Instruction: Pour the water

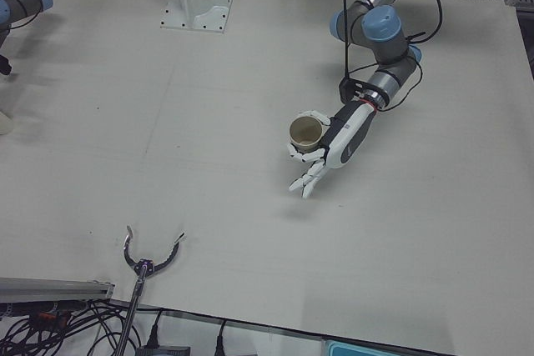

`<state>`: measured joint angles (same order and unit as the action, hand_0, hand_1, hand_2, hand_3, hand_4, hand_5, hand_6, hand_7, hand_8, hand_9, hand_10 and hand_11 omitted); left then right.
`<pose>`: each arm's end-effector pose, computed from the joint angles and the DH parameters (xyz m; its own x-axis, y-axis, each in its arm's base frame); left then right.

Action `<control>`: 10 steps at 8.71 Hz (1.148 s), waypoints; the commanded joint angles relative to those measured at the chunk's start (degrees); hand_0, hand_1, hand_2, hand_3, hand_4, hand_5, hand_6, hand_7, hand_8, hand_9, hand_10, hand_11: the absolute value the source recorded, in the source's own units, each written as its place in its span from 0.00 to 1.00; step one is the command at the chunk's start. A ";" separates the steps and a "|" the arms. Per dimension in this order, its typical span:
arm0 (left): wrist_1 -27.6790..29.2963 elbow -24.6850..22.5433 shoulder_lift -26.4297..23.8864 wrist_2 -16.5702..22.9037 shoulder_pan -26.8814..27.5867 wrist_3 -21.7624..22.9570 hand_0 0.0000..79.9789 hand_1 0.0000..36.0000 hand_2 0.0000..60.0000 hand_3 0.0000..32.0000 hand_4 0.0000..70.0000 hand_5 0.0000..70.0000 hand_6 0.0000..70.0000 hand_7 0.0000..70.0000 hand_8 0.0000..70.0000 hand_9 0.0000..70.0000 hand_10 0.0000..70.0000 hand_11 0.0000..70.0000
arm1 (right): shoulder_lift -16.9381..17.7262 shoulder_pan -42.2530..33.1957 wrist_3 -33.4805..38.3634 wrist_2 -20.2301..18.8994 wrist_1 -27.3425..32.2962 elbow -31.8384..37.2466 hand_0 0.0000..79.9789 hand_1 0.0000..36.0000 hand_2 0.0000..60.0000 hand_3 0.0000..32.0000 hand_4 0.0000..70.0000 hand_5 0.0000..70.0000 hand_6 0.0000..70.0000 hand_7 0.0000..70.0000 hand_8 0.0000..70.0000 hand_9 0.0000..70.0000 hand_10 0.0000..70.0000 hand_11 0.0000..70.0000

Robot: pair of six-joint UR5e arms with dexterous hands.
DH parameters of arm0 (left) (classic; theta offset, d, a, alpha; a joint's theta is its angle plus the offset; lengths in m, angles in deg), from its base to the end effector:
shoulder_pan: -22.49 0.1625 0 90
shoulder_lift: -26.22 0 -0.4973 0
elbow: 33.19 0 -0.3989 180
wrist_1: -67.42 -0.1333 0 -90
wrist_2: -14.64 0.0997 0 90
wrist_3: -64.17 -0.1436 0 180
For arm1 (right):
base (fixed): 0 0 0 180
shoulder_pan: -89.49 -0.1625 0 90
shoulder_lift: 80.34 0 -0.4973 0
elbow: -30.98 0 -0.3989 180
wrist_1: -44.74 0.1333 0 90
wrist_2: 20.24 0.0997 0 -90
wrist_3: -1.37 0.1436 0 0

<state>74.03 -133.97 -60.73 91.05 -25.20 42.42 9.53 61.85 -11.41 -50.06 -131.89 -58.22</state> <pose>0.2324 -0.5035 0.6675 -0.8717 -0.3835 -0.3050 0.1683 0.3502 -0.9214 -0.3021 -0.4493 0.7607 -0.9829 0.0327 0.1811 -0.1802 0.0298 -0.9832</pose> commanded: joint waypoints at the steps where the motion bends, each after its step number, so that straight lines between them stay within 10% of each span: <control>1: 0.33 1.19 0.02 -0.12 -0.12 0.13 0.60 1.00 1.00 0.00 1.00 1.00 0.08 0.16 0.00 0.01 0.07 0.13 | -5.39 -0.92 -1.02 -0.42 -0.03 3.67 0.63 0.51 0.18 0.09 0.00 0.07 0.00 0.00 0.00 0.00 0.00 0.00; 6: 1.12 2.17 0.02 -0.12 -0.12 0.39 0.59 1.00 1.00 0.00 1.00 1.00 0.08 0.16 0.00 0.01 0.07 0.12 | -6.81 0.75 -1.19 -0.33 -0.03 4.03 0.63 0.49 0.20 0.00 0.13 0.12 0.06 0.09 0.01 0.01 0.00 0.00; 7: 1.56 2.60 0.11 -0.12 -0.12 0.48 0.59 1.00 1.00 0.00 1.00 1.00 0.08 0.15 0.00 0.01 0.07 0.12 | -6.98 0.75 -1.19 -0.07 -0.03 4.03 0.61 0.39 0.21 0.00 0.26 0.34 0.18 0.20 0.06 0.06 0.03 0.06; 8: 1.82 2.61 0.28 -0.12 -0.12 0.48 0.59 1.00 1.00 0.00 1.00 1.00 0.08 0.15 0.00 0.01 0.07 0.12 | -7.07 0.84 -1.11 -0.07 -0.03 3.85 0.61 0.36 0.23 0.00 0.45 0.77 0.22 0.29 0.09 0.11 0.05 0.08; 10: 2.44 2.61 0.72 -0.12 -0.46 0.66 0.60 1.00 1.00 0.00 1.00 1.00 0.08 0.16 0.00 0.01 0.07 0.13 | -6.99 0.66 -0.58 -0.07 -0.38 2.89 0.75 0.61 0.32 0.00 0.85 0.93 0.25 0.32 0.14 0.18 0.10 0.16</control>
<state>75.77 -131.43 -60.42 90.93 -25.36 42.94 2.56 62.63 -12.49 -50.17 -131.95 -54.45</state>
